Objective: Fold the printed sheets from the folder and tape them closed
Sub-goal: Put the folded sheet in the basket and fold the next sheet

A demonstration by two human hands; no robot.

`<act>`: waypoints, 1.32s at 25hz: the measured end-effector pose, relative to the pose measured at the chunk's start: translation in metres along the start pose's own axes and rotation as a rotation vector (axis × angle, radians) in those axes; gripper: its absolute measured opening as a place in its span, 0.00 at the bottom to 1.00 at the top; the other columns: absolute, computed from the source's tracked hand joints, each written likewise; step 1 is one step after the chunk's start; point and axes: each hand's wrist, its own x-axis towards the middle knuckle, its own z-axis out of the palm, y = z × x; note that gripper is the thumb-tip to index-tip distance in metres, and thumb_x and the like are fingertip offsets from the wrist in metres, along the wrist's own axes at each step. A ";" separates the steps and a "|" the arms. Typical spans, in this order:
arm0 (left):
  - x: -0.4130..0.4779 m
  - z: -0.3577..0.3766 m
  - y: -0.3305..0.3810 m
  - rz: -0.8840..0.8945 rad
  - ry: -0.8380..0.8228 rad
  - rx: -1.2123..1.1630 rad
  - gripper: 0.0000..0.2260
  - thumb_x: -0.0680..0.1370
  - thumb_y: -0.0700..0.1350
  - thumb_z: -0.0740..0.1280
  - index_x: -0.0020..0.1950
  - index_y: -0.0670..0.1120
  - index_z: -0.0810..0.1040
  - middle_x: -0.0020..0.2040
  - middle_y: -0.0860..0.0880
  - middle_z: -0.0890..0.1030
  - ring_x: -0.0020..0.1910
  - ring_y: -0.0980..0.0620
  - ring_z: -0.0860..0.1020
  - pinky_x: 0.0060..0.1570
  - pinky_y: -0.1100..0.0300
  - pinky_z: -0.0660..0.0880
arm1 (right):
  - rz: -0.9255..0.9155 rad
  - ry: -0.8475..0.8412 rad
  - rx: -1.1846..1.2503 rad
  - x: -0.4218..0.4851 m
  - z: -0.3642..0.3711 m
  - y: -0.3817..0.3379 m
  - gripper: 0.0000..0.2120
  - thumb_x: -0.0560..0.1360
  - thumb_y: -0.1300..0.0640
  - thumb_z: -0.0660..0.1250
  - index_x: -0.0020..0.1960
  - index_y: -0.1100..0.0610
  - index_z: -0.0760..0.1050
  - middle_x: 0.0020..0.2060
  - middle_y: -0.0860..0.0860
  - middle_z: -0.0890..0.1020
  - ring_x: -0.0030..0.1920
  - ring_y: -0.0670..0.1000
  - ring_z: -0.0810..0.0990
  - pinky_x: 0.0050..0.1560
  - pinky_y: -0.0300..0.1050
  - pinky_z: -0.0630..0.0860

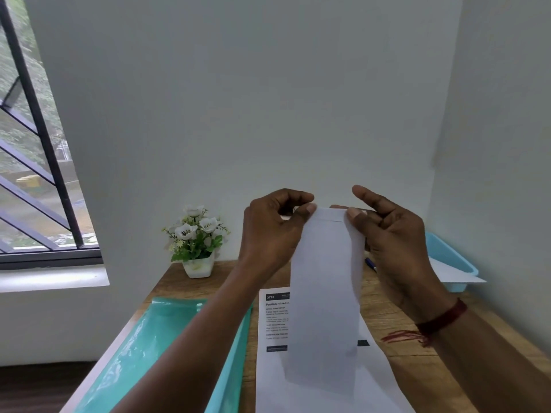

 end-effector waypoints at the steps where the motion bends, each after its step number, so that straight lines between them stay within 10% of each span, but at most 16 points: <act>1: -0.002 0.001 0.003 0.089 0.100 0.166 0.04 0.75 0.46 0.72 0.49 0.51 0.81 0.48 0.55 0.79 0.46 0.59 0.77 0.41 0.68 0.74 | -0.040 0.021 -0.017 -0.001 0.003 -0.002 0.19 0.77 0.60 0.68 0.67 0.52 0.74 0.46 0.47 0.87 0.50 0.44 0.84 0.51 0.39 0.80; 4: -0.008 0.002 0.021 0.172 0.327 0.401 0.10 0.75 0.53 0.69 0.38 0.48 0.78 0.37 0.54 0.77 0.35 0.57 0.74 0.35 0.64 0.70 | -0.208 0.066 -0.127 -0.006 0.010 -0.002 0.21 0.77 0.57 0.67 0.70 0.52 0.72 0.52 0.47 0.85 0.50 0.41 0.84 0.47 0.35 0.80; 9: 0.003 -0.002 0.051 -0.410 -0.066 -0.029 0.19 0.74 0.59 0.70 0.34 0.44 0.83 0.28 0.48 0.82 0.23 0.55 0.77 0.30 0.61 0.78 | -0.730 0.147 -0.524 -0.021 0.017 0.007 0.21 0.78 0.56 0.65 0.68 0.64 0.72 0.54 0.49 0.81 0.48 0.41 0.82 0.43 0.27 0.77; 15: 0.008 -0.020 0.050 -0.513 -0.228 -0.137 0.13 0.77 0.48 0.71 0.39 0.38 0.83 0.32 0.45 0.83 0.29 0.52 0.80 0.34 0.58 0.81 | -0.927 0.035 -0.725 -0.029 0.013 0.016 0.27 0.74 0.53 0.68 0.67 0.68 0.70 0.57 0.50 0.79 0.43 0.38 0.75 0.47 0.17 0.64; 19: 0.008 -0.044 0.043 -0.551 -0.360 -0.194 0.14 0.77 0.47 0.71 0.45 0.36 0.82 0.35 0.41 0.83 0.32 0.51 0.81 0.34 0.59 0.79 | -0.682 -0.115 -0.633 -0.030 -0.012 0.029 0.32 0.76 0.35 0.59 0.72 0.55 0.66 0.65 0.48 0.78 0.57 0.41 0.79 0.53 0.22 0.69; 25: 0.006 -0.066 0.017 -0.592 -0.342 -0.250 0.11 0.77 0.45 0.69 0.50 0.37 0.82 0.45 0.42 0.86 0.40 0.48 0.84 0.35 0.60 0.79 | 0.174 0.062 -0.422 -0.017 -0.040 0.060 0.31 0.76 0.34 0.58 0.75 0.44 0.59 0.74 0.43 0.64 0.73 0.47 0.62 0.72 0.47 0.62; 33: -0.014 -0.076 -0.026 -0.752 -0.217 -0.393 0.13 0.76 0.44 0.69 0.52 0.33 0.80 0.48 0.36 0.84 0.43 0.40 0.83 0.47 0.42 0.81 | 0.752 0.010 -0.154 -0.010 -0.063 0.090 0.14 0.77 0.50 0.67 0.57 0.58 0.76 0.49 0.61 0.84 0.49 0.61 0.83 0.46 0.55 0.80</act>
